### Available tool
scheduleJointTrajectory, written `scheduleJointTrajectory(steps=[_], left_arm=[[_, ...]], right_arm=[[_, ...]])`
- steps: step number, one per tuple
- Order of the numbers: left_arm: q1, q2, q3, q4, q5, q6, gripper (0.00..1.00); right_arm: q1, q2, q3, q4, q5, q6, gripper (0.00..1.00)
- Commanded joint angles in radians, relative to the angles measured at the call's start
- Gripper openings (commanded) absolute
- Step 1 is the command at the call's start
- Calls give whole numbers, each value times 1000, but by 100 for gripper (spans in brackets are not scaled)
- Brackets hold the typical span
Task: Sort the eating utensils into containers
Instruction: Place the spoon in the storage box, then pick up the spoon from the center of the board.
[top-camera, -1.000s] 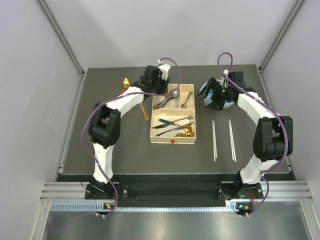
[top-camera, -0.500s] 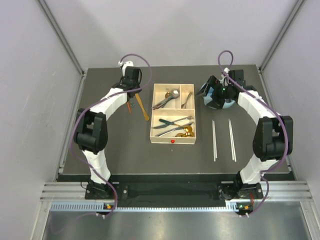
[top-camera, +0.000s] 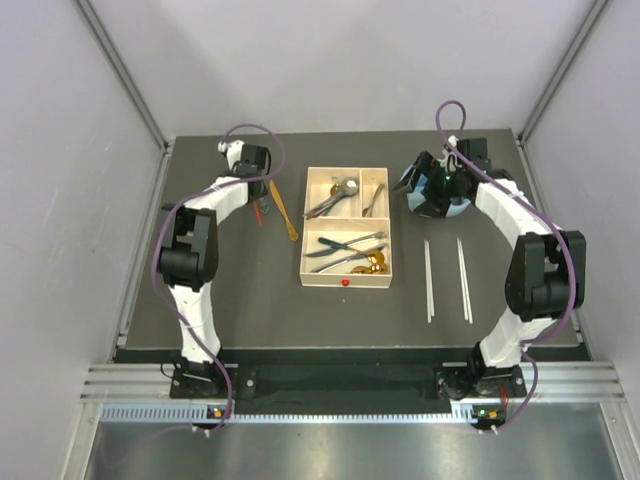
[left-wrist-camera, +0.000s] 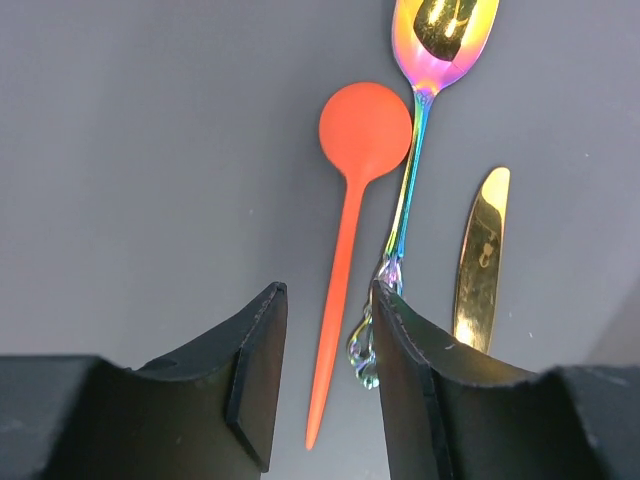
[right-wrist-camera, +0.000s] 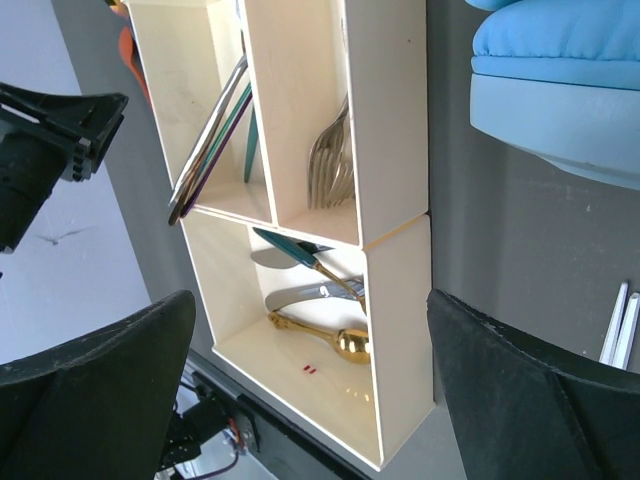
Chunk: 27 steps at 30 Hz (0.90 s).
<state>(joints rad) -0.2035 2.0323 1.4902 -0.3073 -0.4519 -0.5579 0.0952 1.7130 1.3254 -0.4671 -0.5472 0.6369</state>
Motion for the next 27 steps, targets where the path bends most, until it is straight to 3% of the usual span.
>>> scheduleJointTrajectory(steps=[1, 27], left_arm=[[7, 45, 71, 36, -21, 7, 45], [41, 197, 199, 20, -24, 30, 42]], right_arm=[[-3, 2, 54, -5, 7, -13, 99], [-3, 48, 110, -38, 13, -11, 99]])
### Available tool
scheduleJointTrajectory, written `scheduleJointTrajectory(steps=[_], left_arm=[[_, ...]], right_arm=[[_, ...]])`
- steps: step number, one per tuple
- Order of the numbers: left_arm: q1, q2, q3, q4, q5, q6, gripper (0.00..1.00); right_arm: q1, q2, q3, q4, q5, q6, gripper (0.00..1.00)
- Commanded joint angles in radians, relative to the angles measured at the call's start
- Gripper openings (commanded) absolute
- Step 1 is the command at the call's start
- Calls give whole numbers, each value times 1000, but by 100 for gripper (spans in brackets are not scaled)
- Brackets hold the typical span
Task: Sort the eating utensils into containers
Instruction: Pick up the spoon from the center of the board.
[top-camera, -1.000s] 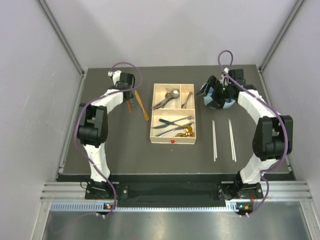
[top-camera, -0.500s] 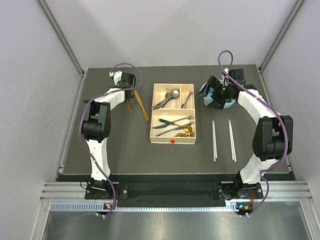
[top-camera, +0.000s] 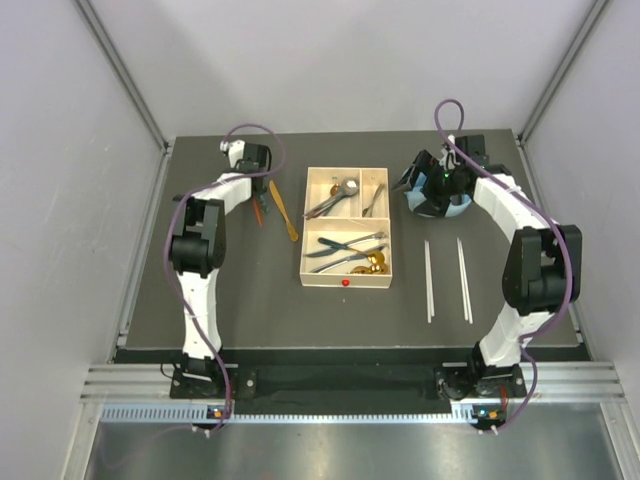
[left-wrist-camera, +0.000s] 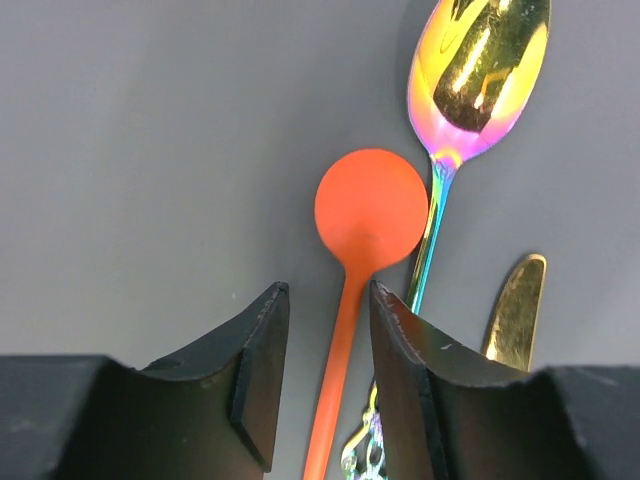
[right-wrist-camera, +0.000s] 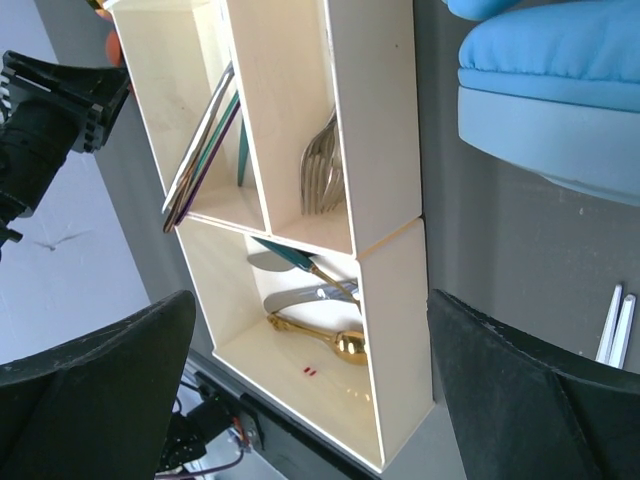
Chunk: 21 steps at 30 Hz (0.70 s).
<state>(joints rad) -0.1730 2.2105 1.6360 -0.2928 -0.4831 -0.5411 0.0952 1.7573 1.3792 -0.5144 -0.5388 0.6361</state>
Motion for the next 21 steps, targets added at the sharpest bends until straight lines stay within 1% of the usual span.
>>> scheduleJointTrajectory(steps=[1, 3, 4, 5, 6, 7, 10, 11, 13, 15, 17, 19, 21], left_arm=[[10, 28, 59, 4, 8, 12, 41], [12, 32, 68, -9, 8, 9, 40], [12, 38, 73, -12, 9, 10, 38], [12, 40, 79, -20, 9, 9, 34], [12, 43, 84, -29, 12, 12, 28], [12, 46, 85, -35, 20, 15, 18], [12, 40, 84, -39, 63, 43, 12], [12, 37, 79, -42, 75, 49, 6], [12, 20, 68, -49, 115, 72, 2], [12, -18, 33, -55, 147, 79, 0], [12, -64, -46, -45, 172, 82, 0], [12, -152, -147, -11, 193, 87, 0], [12, -243, -201, -5, 199, 101, 0]], right_arm=[[-5, 5, 60, 8, 5, -10, 99], [-3, 8, 63, 8, 5, -12, 99], [-3, 8, 64, 7, 3, -12, 99], [-3, 11, 66, 7, 3, -12, 99], [-5, 11, 69, 8, 3, -12, 99], [-5, 13, 69, 8, 2, -12, 99], [-5, 19, 73, 7, 0, -10, 99], [-5, 21, 73, 8, -1, -10, 99], [-3, 22, 72, 10, -4, -10, 99], [-3, 22, 69, 14, -6, -9, 99], [-5, 24, 69, 16, -7, -7, 99], [-5, 22, 66, 17, -9, -7, 99], [-3, 22, 64, 22, -10, -9, 99]])
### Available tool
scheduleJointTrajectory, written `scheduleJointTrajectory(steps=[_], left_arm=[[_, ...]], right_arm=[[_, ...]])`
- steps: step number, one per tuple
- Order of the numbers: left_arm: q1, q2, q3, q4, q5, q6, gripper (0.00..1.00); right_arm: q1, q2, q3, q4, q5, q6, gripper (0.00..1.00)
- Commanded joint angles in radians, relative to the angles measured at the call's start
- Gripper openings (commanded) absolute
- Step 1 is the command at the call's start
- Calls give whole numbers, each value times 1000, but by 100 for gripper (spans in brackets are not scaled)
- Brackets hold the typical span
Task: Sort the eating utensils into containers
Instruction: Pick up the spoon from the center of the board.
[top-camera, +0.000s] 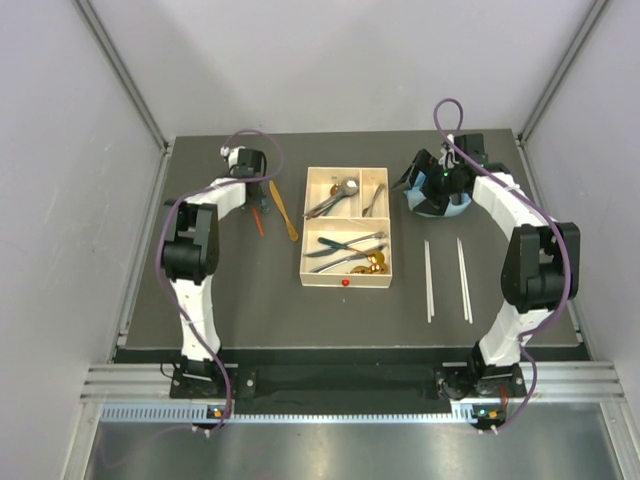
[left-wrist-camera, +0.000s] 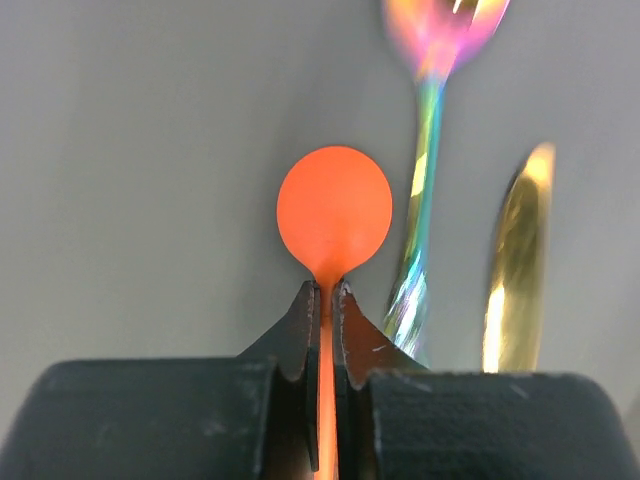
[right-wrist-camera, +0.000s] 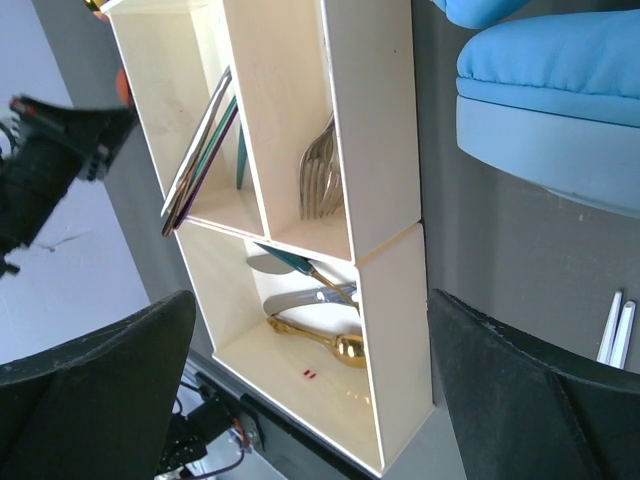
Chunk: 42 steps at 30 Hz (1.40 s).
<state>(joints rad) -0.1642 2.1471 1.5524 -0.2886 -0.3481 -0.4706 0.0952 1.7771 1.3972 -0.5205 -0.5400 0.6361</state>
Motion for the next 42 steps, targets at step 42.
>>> scheduleJointTrajectory(steps=[42], left_arm=[[-325, -27, 189, 17, 667, 753, 0]], right_arm=[[-8, 13, 22, 47, -61, 2, 98]])
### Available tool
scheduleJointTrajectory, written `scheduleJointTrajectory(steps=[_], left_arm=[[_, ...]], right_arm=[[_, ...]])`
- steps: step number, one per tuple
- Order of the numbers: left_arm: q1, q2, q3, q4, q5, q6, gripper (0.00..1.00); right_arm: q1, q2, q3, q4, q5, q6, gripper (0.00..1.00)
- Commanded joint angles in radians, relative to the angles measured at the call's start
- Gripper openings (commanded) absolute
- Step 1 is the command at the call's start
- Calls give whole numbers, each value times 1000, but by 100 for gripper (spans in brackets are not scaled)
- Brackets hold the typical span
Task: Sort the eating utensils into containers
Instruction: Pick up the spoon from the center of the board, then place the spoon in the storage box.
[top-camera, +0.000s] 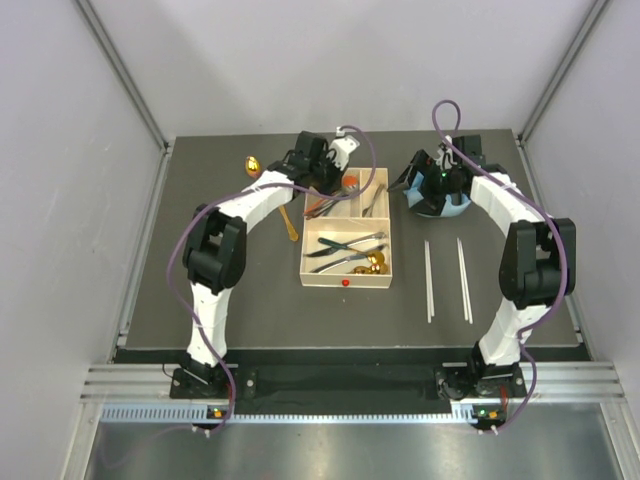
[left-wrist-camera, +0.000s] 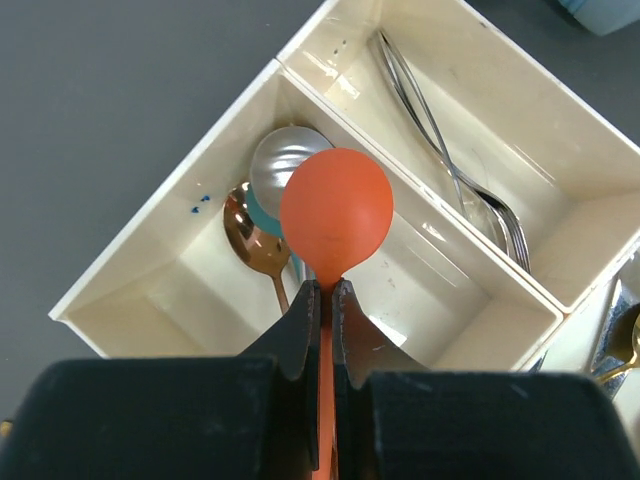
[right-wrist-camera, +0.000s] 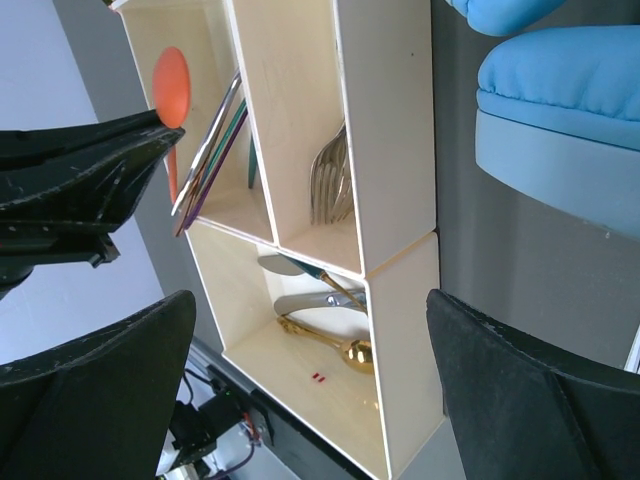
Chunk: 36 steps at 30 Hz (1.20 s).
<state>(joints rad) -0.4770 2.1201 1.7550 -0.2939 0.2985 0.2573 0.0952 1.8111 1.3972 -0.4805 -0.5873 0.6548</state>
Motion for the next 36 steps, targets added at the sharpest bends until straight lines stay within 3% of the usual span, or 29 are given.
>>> scheduleJointTrajectory(steps=[1, 7, 9, 19, 23, 30, 36], left_arm=[[-12, 3, -17, 21, 21, 19, 0], [-12, 14, -46, 36, -12, -9, 0], [-12, 18, -55, 47, -22, -23, 10], [-8, 77, -51, 105, -58, -104, 12], [-3, 86, -40, 124, -62, -136, 18], [11, 54, -29, 134, -84, -173, 33], [58, -12, -26, 157, -70, -253, 34]], right_arm=[[-8, -21, 19, 8, -13, -18, 98], [-14, -32, 0, 8, -13, -20, 99], [-17, -35, -4, 11, -13, -20, 98], [-23, -45, -23, 11, -14, -23, 99], [-26, -52, -30, 14, -14, -21, 99], [-29, -49, -29, 20, -19, -21, 99], [-28, -41, -26, 29, -22, -14, 99]])
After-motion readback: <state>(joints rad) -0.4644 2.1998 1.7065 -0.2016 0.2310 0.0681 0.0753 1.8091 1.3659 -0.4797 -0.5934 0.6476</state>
